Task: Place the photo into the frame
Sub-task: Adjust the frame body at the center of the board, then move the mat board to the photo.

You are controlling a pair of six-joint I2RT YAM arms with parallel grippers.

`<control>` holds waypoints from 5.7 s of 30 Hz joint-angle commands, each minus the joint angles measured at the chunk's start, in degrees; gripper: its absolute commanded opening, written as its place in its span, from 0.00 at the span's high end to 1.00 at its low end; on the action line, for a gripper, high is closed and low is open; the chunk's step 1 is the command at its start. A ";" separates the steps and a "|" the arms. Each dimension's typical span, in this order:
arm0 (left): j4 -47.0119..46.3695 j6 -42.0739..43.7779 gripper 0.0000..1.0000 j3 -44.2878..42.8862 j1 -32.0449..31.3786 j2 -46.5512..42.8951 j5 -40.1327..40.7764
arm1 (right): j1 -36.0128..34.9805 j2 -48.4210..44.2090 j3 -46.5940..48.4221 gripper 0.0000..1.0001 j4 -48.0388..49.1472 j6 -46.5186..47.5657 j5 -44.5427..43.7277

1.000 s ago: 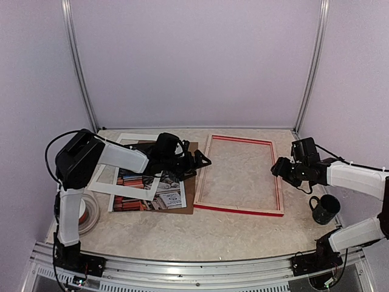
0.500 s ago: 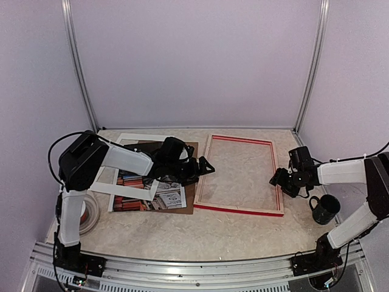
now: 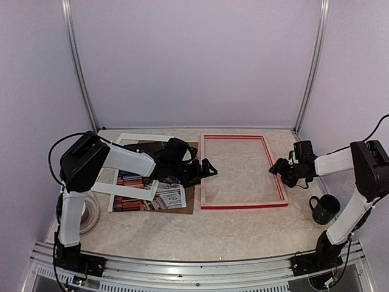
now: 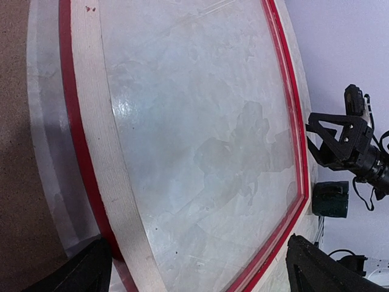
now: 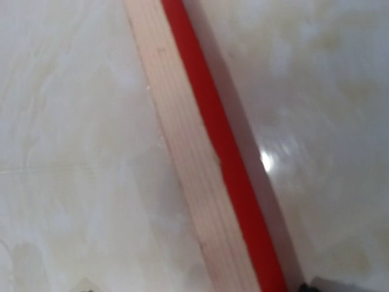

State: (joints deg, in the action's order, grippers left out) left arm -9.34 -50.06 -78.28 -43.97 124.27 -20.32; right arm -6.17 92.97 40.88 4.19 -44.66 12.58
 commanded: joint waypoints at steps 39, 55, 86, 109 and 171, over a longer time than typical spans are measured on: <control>1.64 2.89 0.01 15.43 6.24 -26.47 6.26 | -30.26 22.00 28.28 0.29 3.97 -2.09 14.56; 0.43 2.75 0.01 15.51 6.35 -24.95 5.58 | -31.94 28.92 31.45 0.29 3.97 -3.19 15.51; 30.43 13.18 0.01 5.21 15.50 -19.91 28.01 | -32.14 4.59 28.60 0.26 -8.97 7.25 4.41; 28.98 7.11 0.01 11.16 35.19 -24.00 15.02 | -37.72 10.21 33.57 0.26 -10.83 12.23 5.76; 6.97 -2.26 0.01 12.63 19.27 -10.03 -2.55 | -40.34 39.39 58.00 0.25 -17.81 -5.27 2.97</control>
State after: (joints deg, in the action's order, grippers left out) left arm 1.93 -50.37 -67.35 -23.70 112.46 -18.35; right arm -46.96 131.07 97.17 -12.43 -48.80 15.25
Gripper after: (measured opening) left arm 0.989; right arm 0.749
